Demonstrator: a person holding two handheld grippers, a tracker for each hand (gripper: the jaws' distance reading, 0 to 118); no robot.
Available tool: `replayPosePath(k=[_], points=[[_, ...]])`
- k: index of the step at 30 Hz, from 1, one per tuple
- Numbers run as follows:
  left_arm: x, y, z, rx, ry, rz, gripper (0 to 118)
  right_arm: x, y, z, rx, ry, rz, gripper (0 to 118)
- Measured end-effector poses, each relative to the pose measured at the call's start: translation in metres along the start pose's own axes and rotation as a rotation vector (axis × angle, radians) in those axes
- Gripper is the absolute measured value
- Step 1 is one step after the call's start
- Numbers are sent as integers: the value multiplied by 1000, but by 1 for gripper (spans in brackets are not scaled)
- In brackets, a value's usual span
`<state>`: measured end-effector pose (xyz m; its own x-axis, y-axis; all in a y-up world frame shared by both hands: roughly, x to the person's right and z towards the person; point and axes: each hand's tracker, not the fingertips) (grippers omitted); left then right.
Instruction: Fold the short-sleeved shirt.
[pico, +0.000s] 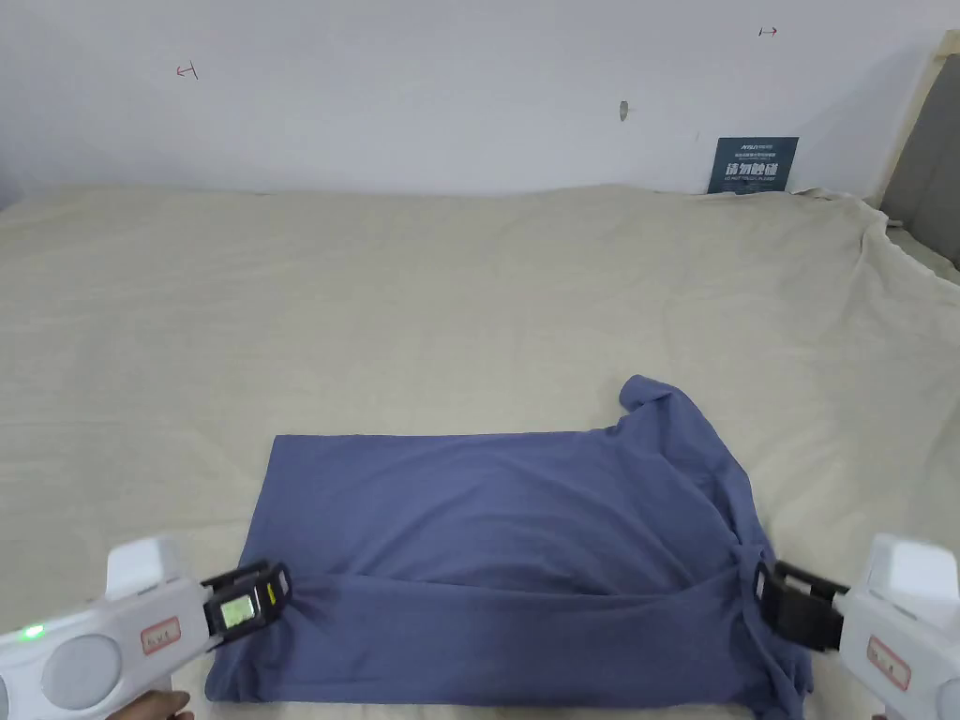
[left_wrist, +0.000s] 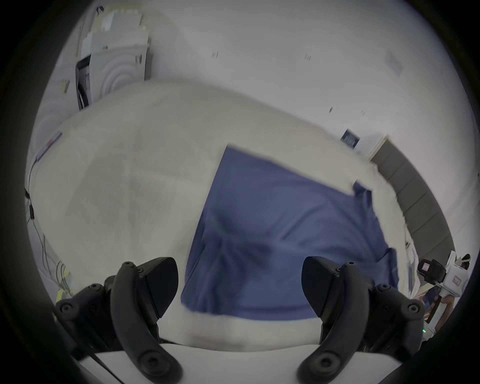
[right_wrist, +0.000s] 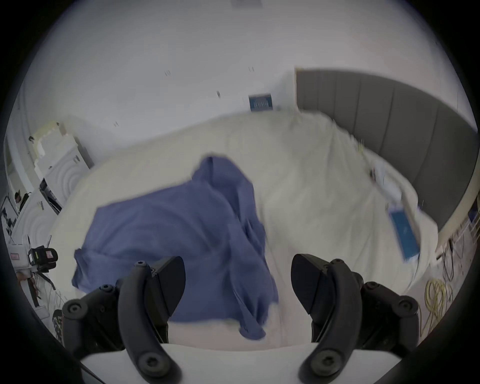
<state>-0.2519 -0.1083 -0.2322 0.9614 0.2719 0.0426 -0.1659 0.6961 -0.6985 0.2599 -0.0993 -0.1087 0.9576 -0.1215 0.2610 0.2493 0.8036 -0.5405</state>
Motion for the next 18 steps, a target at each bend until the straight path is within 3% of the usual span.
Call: replayPosePath(k=[11, 13, 14, 15, 16, 17, 18], points=[[74, 43, 49, 417, 44, -179, 99, -60, 56, 48, 303, 20, 117, 85], [77, 39, 53, 465, 15, -189, 83, -66, 56, 50, 332, 6, 132, 66], [76, 37, 51, 480, 7, -198, 68, -70, 56, 52, 343, 0, 141, 53], [78, 35, 50, 490, 5, -206, 37, -71, 56, 51, 353, 0, 151, 34], [80, 34, 49, 494, -5, -226, 14, -71, 56, 49, 361, 1, 156, 17], [81, 33, 47, 484, -31, -249, 1, -72, 56, 49, 372, 6, 157, 0], [80, 34, 44, 475, -39, -258, 0, -72, 56, 49, 388, 7, 155, 0]])
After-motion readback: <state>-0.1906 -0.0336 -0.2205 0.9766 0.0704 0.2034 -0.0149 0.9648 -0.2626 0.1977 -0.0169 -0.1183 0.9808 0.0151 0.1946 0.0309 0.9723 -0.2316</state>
